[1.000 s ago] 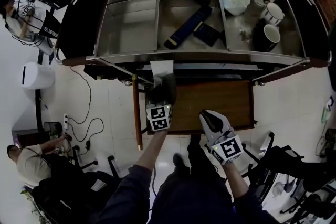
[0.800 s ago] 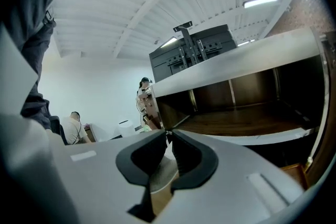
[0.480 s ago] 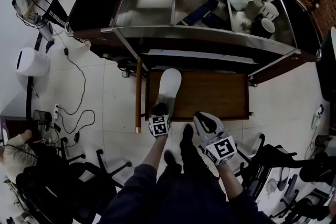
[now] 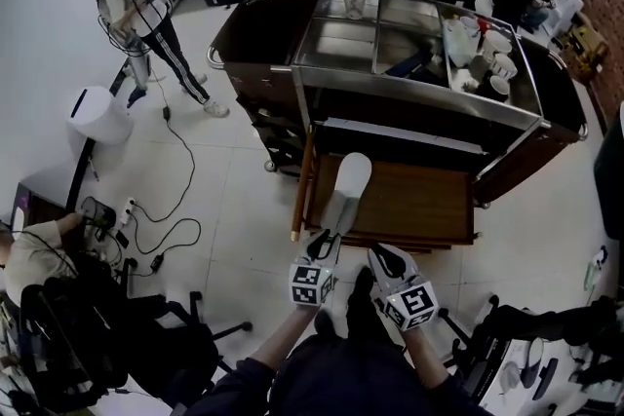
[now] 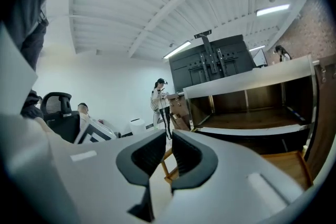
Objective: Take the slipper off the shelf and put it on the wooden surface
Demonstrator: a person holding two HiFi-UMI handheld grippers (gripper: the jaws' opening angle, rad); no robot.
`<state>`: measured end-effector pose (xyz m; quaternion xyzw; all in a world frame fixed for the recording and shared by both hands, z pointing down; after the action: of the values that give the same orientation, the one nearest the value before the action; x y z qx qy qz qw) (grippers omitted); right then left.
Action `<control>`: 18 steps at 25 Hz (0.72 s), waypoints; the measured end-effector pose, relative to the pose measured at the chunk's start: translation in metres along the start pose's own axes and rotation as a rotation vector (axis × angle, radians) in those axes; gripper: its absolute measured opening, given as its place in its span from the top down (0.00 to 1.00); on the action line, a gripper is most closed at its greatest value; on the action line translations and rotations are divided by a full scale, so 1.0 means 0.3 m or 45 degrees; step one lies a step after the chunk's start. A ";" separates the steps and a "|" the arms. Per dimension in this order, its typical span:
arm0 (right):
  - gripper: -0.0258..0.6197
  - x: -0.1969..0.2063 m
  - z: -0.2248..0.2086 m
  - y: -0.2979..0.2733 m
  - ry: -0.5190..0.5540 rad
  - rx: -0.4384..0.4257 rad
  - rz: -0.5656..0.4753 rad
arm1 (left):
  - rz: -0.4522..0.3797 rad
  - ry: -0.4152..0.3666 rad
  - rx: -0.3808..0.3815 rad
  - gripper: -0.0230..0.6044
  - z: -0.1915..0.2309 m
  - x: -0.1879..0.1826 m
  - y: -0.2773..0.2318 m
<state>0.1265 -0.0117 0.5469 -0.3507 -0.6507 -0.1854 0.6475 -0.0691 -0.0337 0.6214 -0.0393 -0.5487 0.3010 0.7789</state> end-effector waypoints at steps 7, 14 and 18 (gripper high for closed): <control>0.91 0.019 0.311 0.097 0.024 -0.107 -0.014 | -0.110 0.054 0.162 0.85 -0.157 0.050 0.451; 0.93 0.054 0.471 0.198 0.017 -0.092 0.011 | -0.239 -0.114 0.256 0.91 -0.213 0.079 0.644; 0.95 0.020 0.516 0.216 0.048 -0.113 -0.012 | -0.250 -0.121 0.280 0.91 -0.239 0.075 0.710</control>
<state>0.0617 0.1418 0.5246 -0.3726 -0.6310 -0.2237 0.6426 -0.0921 0.1710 0.5285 0.1143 -0.5499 0.2831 0.7774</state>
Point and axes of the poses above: the fingertips, and each gripper's own axes: y backward along the fingers, z to its left, x out of its underside, the point moved 10 cm from there along y, backward along the fingers, and after that the axes turned 7 degrees about y, right-handed, at the moved point
